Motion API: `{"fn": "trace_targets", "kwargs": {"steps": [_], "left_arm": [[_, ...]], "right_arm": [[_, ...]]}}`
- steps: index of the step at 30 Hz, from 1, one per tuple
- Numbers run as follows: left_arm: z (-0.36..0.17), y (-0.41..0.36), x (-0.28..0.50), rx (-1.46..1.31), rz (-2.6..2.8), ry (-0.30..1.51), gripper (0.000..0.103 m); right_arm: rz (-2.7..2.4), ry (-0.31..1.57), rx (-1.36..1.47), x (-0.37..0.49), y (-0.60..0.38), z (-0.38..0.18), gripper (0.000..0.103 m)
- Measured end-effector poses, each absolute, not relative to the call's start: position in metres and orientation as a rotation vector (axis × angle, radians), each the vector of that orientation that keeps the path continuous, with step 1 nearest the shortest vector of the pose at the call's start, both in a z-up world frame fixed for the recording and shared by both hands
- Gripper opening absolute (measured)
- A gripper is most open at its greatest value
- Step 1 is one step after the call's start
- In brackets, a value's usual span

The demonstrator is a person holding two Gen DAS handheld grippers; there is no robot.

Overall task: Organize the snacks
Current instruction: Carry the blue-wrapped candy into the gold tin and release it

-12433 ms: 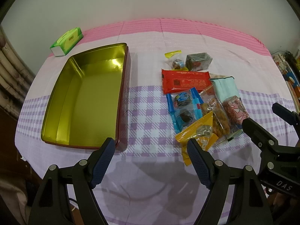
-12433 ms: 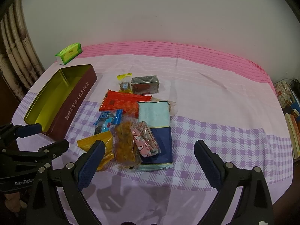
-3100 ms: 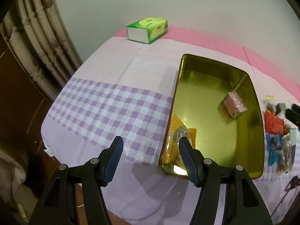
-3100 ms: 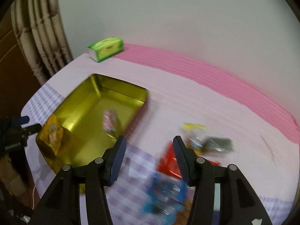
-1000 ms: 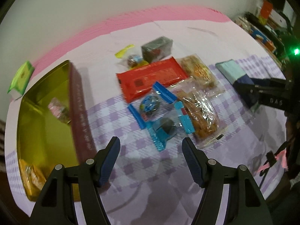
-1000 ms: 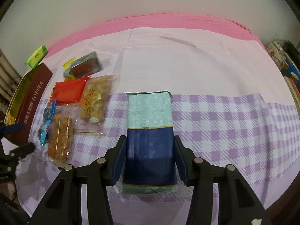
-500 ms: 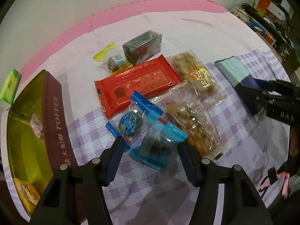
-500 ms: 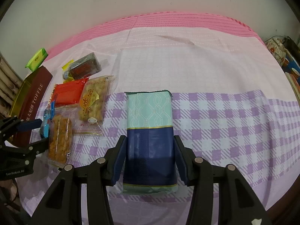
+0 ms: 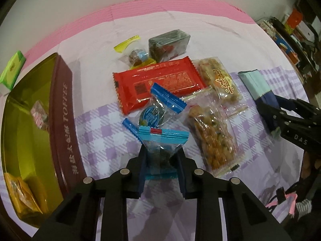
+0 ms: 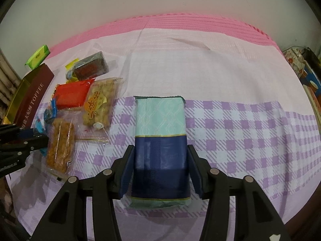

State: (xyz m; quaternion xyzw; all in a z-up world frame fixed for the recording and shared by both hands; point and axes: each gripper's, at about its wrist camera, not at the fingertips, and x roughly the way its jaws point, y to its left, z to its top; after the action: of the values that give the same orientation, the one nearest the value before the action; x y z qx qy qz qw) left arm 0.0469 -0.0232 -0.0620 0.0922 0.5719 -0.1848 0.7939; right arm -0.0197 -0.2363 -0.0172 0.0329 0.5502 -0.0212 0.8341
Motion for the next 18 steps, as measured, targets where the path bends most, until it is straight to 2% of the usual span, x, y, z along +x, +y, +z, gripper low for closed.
{"fn": "trace_targets", "kwargs": {"steps": [18], "left_arm": [[-0.005,0.039,0.042,0.066,-0.303,1.117,0.028]], "right_arm": [[-0.083,1.186,0.019,-0.013,-0.230,-0.022,0.053]]}}
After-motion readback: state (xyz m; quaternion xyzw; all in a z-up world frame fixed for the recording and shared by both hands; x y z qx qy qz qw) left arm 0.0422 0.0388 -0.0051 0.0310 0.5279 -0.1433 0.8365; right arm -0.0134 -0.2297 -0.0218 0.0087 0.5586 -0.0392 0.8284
